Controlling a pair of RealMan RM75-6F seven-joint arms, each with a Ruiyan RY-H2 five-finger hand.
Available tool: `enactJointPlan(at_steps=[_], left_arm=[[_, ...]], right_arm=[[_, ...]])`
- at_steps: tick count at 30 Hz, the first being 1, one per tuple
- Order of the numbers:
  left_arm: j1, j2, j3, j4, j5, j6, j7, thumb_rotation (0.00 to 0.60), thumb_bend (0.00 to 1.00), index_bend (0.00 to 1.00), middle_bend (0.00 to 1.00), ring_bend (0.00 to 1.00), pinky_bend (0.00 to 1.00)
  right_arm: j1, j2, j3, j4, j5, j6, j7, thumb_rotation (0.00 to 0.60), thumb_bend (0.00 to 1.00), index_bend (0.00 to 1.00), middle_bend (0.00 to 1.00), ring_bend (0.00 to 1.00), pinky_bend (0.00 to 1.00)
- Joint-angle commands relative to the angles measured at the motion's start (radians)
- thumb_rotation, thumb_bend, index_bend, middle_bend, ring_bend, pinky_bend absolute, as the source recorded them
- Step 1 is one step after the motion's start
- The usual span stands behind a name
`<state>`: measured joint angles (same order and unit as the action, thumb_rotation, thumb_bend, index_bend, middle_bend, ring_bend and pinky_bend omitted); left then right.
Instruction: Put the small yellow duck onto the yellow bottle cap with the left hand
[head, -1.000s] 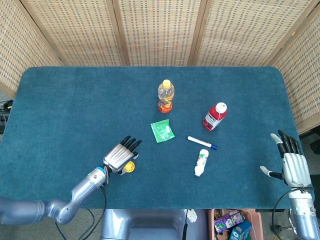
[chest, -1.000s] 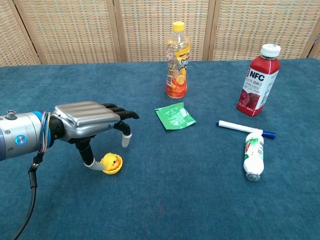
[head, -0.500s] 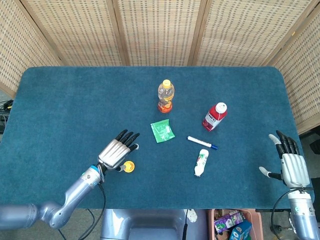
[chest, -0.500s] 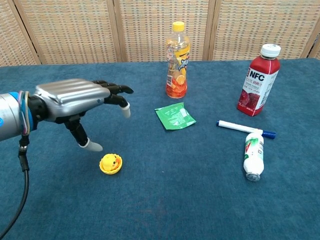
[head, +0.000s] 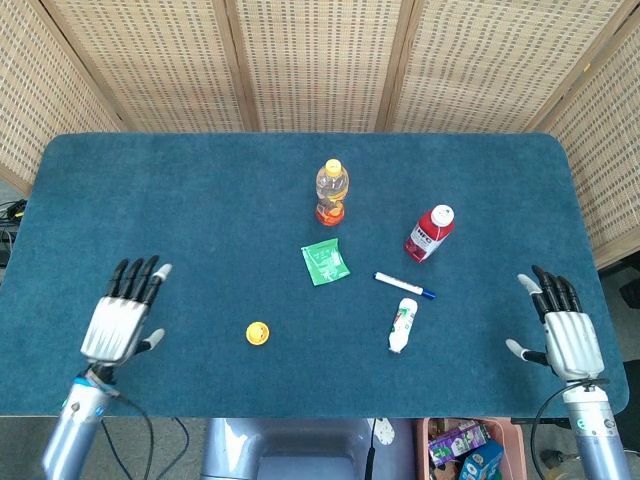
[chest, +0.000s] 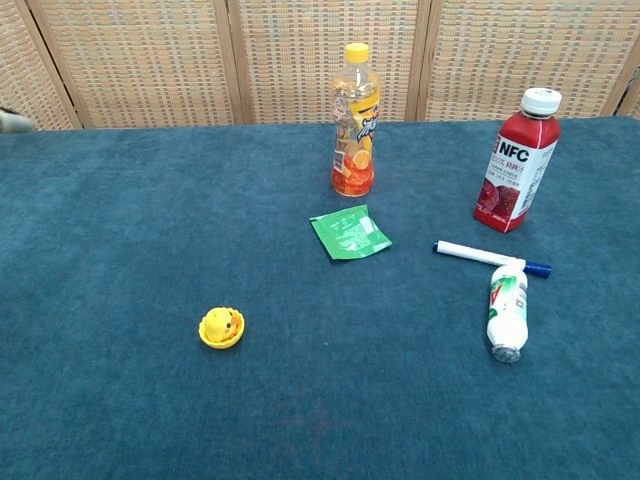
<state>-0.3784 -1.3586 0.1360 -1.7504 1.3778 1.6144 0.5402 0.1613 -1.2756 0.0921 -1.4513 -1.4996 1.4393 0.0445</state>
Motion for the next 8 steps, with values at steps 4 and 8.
enactJointPlan(at_steps=[4, 8], left_arm=[[0.171, 0.056, 0.079, 0.07, 0.091, 0.123, -0.104, 0.6, 0.15, 0.0, 0.0, 0.0, 0.0], [0.221, 0.068, 0.07, 0.108, 0.099, 0.143, -0.168, 0.6, 0.15, 0.0, 0.0, 0.0, 0.0]], right_arm=[[-0.005, 0.0, -0.018, -0.046, -0.041, 0.029, -0.069, 0.6, 0.0, 0.0, 0.0, 0.0, 0.0], [-0.002, -0.009, -0.025, -0.057, -0.053, 0.028, -0.11, 0.6, 0.0, 0.0, 0.0, 0.0, 0.0]])
